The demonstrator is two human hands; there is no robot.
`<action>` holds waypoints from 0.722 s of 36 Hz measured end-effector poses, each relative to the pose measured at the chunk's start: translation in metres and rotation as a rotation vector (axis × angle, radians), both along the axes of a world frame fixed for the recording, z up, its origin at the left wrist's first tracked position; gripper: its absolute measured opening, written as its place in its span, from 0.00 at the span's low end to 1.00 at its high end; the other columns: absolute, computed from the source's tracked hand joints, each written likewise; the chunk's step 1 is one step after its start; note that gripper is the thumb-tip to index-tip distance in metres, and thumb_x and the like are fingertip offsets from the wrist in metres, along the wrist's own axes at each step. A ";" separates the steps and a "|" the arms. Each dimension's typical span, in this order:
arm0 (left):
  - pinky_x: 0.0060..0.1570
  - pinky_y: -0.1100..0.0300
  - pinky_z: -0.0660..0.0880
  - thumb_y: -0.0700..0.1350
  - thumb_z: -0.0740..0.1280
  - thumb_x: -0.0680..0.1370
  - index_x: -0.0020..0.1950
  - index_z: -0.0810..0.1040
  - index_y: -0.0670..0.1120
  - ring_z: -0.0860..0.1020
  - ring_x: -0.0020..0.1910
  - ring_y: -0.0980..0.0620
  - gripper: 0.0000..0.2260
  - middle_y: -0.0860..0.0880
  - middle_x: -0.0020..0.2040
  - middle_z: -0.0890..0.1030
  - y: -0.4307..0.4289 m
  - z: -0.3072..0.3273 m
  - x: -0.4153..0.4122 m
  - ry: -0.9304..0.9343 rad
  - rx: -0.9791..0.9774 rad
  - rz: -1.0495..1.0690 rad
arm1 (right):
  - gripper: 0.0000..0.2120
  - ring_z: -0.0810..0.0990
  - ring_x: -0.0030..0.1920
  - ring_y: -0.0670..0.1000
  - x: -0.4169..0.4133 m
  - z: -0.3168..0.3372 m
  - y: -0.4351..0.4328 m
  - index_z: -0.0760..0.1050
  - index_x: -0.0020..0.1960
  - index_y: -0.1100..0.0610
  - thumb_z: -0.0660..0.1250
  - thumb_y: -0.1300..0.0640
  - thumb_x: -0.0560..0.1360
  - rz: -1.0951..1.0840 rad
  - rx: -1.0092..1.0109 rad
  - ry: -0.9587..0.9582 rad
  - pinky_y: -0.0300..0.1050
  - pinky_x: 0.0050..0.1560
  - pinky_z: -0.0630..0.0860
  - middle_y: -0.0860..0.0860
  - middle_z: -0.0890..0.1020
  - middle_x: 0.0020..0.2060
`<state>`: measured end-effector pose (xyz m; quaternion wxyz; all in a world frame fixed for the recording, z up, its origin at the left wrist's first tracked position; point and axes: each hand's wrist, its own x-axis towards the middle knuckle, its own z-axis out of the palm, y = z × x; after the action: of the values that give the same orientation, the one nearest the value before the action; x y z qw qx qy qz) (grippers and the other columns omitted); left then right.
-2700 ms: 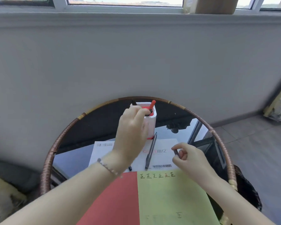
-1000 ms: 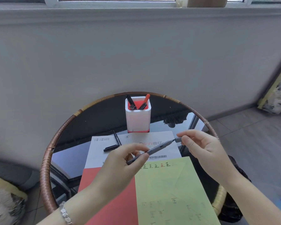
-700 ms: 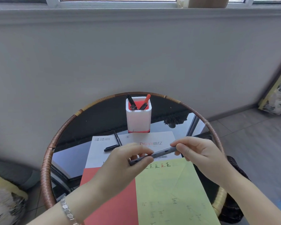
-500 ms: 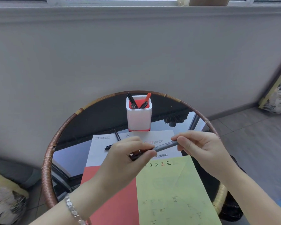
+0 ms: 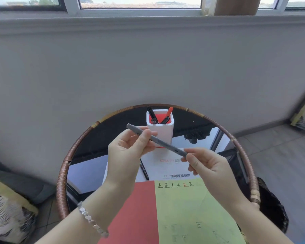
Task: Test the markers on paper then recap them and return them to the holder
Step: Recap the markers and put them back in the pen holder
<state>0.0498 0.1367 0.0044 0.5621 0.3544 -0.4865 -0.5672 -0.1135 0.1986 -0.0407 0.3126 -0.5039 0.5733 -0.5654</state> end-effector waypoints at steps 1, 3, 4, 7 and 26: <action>0.38 0.67 0.77 0.39 0.67 0.74 0.39 0.81 0.49 0.80 0.33 0.56 0.07 0.50 0.38 0.84 -0.001 0.002 0.002 -0.063 -0.111 0.033 | 0.08 0.78 0.37 0.41 -0.001 -0.002 -0.003 0.78 0.46 0.45 0.67 0.58 0.73 -0.033 0.005 0.099 0.32 0.38 0.74 0.47 0.84 0.37; 0.40 0.66 0.77 0.37 0.67 0.74 0.41 0.81 0.47 0.79 0.34 0.56 0.06 0.51 0.36 0.83 -0.005 0.006 0.006 -0.191 -0.293 0.061 | 0.10 0.75 0.46 0.38 -0.001 -0.001 -0.008 0.75 0.48 0.43 0.70 0.55 0.71 -0.114 -0.022 0.373 0.29 0.44 0.71 0.38 0.79 0.42; 0.40 0.65 0.77 0.37 0.67 0.74 0.41 0.81 0.45 0.78 0.34 0.56 0.05 0.51 0.36 0.82 -0.007 0.006 0.006 -0.233 -0.335 0.055 | 0.13 0.73 0.48 0.37 0.000 0.003 -0.012 0.74 0.51 0.44 0.71 0.55 0.70 -0.123 -0.061 0.477 0.27 0.45 0.70 0.35 0.75 0.44; 0.43 0.62 0.78 0.40 0.69 0.74 0.43 0.81 0.47 0.79 0.39 0.54 0.03 0.49 0.42 0.80 -0.010 0.010 0.003 -0.283 -0.388 -0.032 | 0.21 0.74 0.44 0.42 0.009 0.019 -0.026 0.73 0.58 0.49 0.74 0.57 0.68 -0.044 -0.165 0.577 0.31 0.43 0.72 0.37 0.74 0.46; 0.56 0.59 0.71 0.46 0.61 0.78 0.62 0.73 0.48 0.72 0.55 0.56 0.13 0.52 0.59 0.74 -0.084 -0.063 0.065 -1.275 -0.246 -0.147 | 0.14 0.78 0.45 0.50 0.010 0.072 -0.120 0.75 0.39 0.49 0.56 0.55 0.79 -0.120 -0.062 0.349 0.36 0.46 0.73 0.56 0.80 0.45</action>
<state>0.1148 0.0527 -0.0587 0.1598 0.5202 -0.8088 -0.2228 -0.1033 0.0787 0.0316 0.1585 -0.5686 0.6302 -0.5043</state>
